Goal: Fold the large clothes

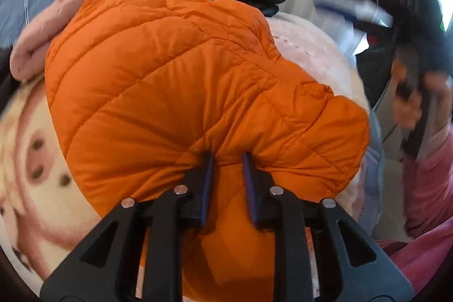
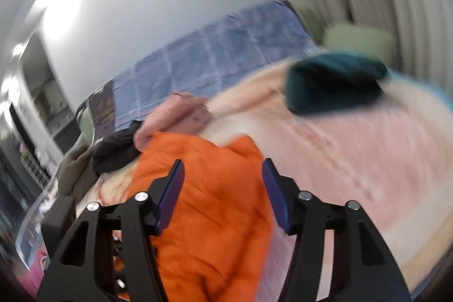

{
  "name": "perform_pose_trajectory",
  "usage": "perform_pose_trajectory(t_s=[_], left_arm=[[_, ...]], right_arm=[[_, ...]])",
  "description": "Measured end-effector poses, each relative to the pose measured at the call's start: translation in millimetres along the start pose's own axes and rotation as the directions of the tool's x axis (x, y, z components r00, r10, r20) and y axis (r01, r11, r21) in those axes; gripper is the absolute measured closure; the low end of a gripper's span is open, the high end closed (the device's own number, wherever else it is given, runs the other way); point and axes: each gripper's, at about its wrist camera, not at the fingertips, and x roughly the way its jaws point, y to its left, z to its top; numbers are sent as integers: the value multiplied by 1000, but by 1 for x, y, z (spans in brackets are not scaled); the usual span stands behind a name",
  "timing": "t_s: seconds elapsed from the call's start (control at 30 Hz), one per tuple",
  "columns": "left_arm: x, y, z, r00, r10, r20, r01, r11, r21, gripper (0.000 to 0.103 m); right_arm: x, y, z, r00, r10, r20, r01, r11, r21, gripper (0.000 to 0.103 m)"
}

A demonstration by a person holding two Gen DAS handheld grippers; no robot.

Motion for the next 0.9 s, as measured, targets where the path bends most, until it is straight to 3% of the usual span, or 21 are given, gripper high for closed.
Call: perform_pose_trajectory(t_s=[0.1,0.2,0.23,0.3,0.43,0.77,0.83,0.9], left_arm=[[-1,-7,-1,999,36,4,-36,999,24,81],[-1,-7,1,999,53,7,-53,998,28,81],[-3,-6,3,998,56,14,-56,998,31,81],[-3,-14,4,997,74,26,-75,996,42,80],[0,-17,2,996,92,22,-93,993,67,80],[-13,-31,8,989,145,18,-146,984,99,79],[-30,-27,23,988,128,84,-134,988,79,78],[-48,-15,45,974,146,173,-154,987,35,78]], right_arm=[[39,20,2,998,10,-69,-13,998,-57,51],[109,19,-24,966,-146,-215,117,983,-139,51],[132,12,-42,959,-143,-245,110,983,-144,51],[137,3,-48,964,-109,-242,86,991,-106,51],[137,9,-51,959,-144,-244,109,983,-149,52],[141,2,-50,958,-134,-253,101,985,-138,51],[141,2,-50,958,-133,-254,101,985,-138,51],[141,2,-51,958,-133,-253,100,985,-137,51]])
